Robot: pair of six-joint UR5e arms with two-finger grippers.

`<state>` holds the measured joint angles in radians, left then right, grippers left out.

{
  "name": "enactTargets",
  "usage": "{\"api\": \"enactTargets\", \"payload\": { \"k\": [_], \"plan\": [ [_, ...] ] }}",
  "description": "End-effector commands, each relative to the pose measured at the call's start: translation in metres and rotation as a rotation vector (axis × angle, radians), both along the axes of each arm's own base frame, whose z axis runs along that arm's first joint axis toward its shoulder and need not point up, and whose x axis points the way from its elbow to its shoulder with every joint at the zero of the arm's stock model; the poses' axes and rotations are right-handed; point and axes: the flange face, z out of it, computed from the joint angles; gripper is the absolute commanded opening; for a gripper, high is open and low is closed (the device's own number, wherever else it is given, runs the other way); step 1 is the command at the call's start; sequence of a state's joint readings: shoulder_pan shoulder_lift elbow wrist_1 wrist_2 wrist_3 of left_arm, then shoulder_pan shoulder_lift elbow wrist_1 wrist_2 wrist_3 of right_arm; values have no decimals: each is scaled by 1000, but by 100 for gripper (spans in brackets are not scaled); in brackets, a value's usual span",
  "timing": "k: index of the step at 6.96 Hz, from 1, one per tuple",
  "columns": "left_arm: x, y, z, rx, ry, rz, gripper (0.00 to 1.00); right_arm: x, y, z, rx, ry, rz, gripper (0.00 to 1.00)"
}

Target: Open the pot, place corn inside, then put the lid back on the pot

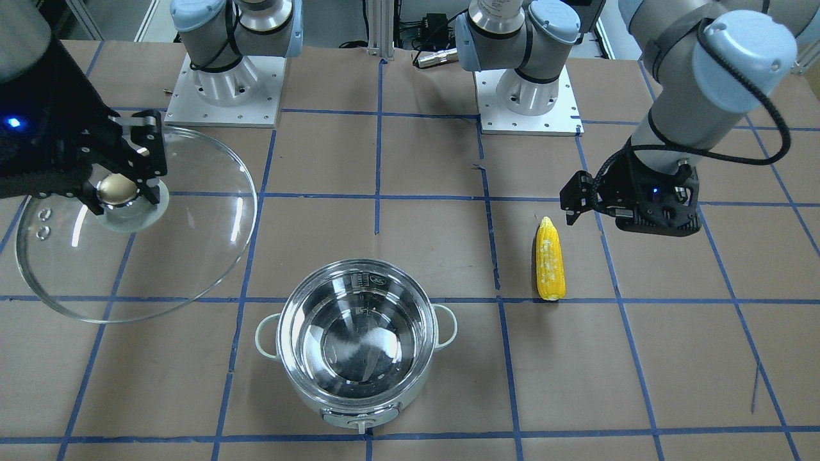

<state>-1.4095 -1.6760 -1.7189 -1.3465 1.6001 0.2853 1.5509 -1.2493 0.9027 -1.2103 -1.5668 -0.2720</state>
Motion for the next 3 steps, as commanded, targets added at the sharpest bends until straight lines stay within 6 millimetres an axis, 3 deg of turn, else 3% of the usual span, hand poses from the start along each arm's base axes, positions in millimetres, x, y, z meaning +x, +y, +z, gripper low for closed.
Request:
{"api": "enactTargets", "payload": {
  "k": [1, 2, 3],
  "plan": [
    [1, 16, -85, -36, -5, -40, 100, -15, 7, 3, 24, -4, -30, 11],
    [0, 25, -126, -70, -16, -46, 100, -21, -2, -4, 15, -7, -36, 11],
    [-2, 37, -167, -65, -17, -45, 100, -42, -13, -5, -17, -12, -72, 9]
  ]
}}
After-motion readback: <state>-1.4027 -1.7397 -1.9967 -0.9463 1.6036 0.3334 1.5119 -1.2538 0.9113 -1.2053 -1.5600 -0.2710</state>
